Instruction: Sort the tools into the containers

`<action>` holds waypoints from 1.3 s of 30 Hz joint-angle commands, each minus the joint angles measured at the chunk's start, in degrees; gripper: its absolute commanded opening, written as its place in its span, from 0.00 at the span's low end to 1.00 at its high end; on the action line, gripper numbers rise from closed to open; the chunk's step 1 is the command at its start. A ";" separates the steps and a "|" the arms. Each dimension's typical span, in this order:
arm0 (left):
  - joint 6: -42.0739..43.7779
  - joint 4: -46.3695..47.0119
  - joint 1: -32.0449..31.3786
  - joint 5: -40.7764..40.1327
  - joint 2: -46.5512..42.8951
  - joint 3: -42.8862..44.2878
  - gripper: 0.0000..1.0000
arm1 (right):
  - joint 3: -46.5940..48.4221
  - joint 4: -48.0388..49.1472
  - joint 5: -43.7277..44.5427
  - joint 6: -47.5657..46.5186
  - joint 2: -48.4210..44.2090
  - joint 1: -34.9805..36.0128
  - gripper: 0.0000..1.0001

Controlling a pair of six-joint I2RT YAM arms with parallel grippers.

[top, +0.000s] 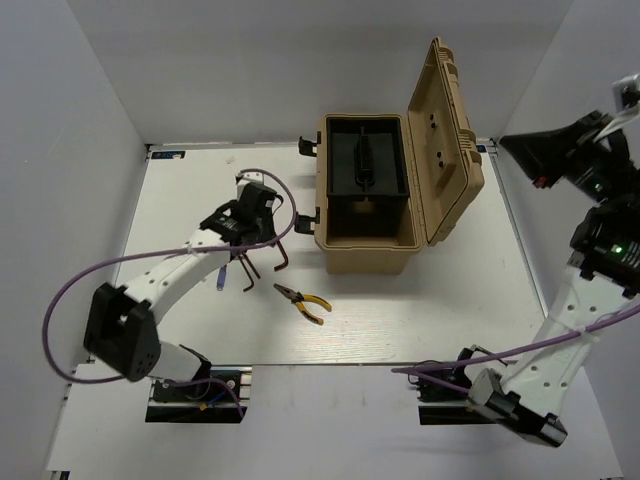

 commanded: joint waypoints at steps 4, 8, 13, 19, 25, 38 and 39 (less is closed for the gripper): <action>-2.32 2.11 3.44 5.25 10.62 4.56 0.61 | 27.14 -35.24 16.26 -13.80 16.16 0.27 0.19; -1.27 -0.17 4.50 5.26 19.41 12.04 0.62 | 31.49 -39.97 30.67 -19.51 20.75 0.36 0.25; -1.27 -1.58 6.25 4.73 28.73 17.50 0.58 | 13.94 -33.57 33.68 -23.21 14.17 0.36 0.26; -2.32 -1.58 8.89 6.30 33.48 19.35 0.58 | 6.08 -31.00 32.63 -24.70 9.94 0.27 0.29; -2.32 -0.44 9.42 8.07 37.79 21.02 0.58 | 2.57 -29.96 28.68 -23.83 8.36 0.45 0.30; -4.26 -2.64 9.42 8.33 42.37 23.58 0.54 | -0.69 -27.85 25.60 -22.42 5.28 0.36 0.30; -4.87 -2.64 9.42 8.33 42.37 22.96 0.54 | -0.78 -28.97 25.42 -22.25 5.11 0.36 0.30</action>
